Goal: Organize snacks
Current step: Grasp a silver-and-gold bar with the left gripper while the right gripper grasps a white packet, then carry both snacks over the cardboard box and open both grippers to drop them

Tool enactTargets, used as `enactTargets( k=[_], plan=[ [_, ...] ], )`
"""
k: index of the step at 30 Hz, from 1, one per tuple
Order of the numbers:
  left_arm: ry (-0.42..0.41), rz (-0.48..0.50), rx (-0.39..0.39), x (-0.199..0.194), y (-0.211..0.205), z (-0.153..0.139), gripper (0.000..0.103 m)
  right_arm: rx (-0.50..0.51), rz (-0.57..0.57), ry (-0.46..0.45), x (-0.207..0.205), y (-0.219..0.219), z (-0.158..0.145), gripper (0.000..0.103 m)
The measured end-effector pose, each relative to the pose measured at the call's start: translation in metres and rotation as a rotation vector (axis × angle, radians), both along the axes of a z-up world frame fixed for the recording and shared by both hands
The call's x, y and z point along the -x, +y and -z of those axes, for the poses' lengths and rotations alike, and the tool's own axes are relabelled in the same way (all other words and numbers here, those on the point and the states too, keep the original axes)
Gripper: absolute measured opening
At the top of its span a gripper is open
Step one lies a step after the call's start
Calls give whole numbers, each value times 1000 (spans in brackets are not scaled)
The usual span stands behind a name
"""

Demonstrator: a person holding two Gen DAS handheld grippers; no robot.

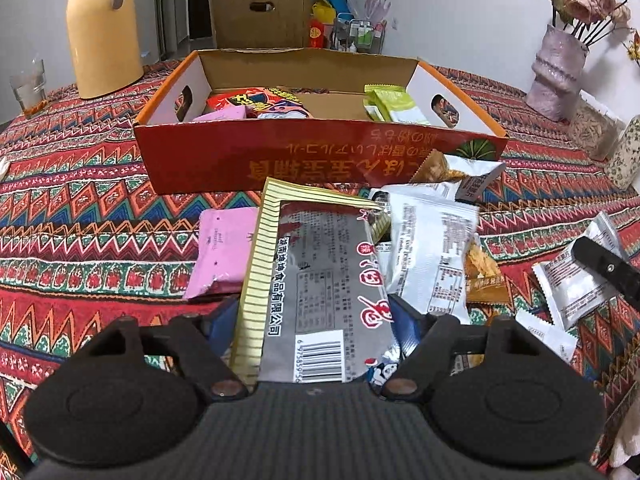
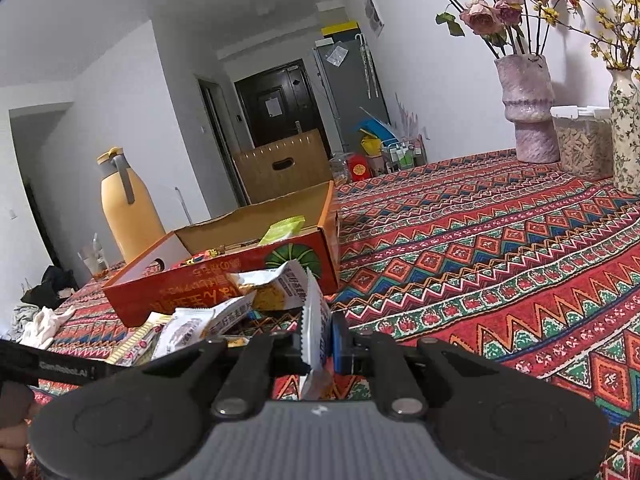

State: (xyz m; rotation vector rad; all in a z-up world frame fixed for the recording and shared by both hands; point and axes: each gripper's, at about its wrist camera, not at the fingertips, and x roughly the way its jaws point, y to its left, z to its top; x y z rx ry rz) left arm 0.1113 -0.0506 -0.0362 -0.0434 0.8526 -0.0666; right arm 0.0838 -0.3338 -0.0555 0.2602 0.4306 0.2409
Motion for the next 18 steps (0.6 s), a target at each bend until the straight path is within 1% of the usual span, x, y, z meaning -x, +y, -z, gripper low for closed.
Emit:
enactTargets(
  k=[3, 4, 5, 9, 13, 18],
  plan=[
    [-6, 3, -9, 1, 0, -1, 67, 2, -1, -1, 1, 0, 0, 10],
    [-14, 5, -13, 2, 0, -3, 62, 4, -1, -3, 1, 1, 0, 10],
    [-20, 11, -15, 3, 0, -4, 54, 5, -1, -3, 2, 1, -1, 10],
    [-28, 24, -13, 5, 0, -6, 42, 14, -1, -10, 3, 3, -3, 10],
    [-47, 26, -8, 9, 2, -11, 39, 20, 0, -22, 7, 4, -8, 10],
    [-97, 24, -9, 15, 6, -24, 38, 28, -10, -39, 10, 10, -16, 10]
  ],
)
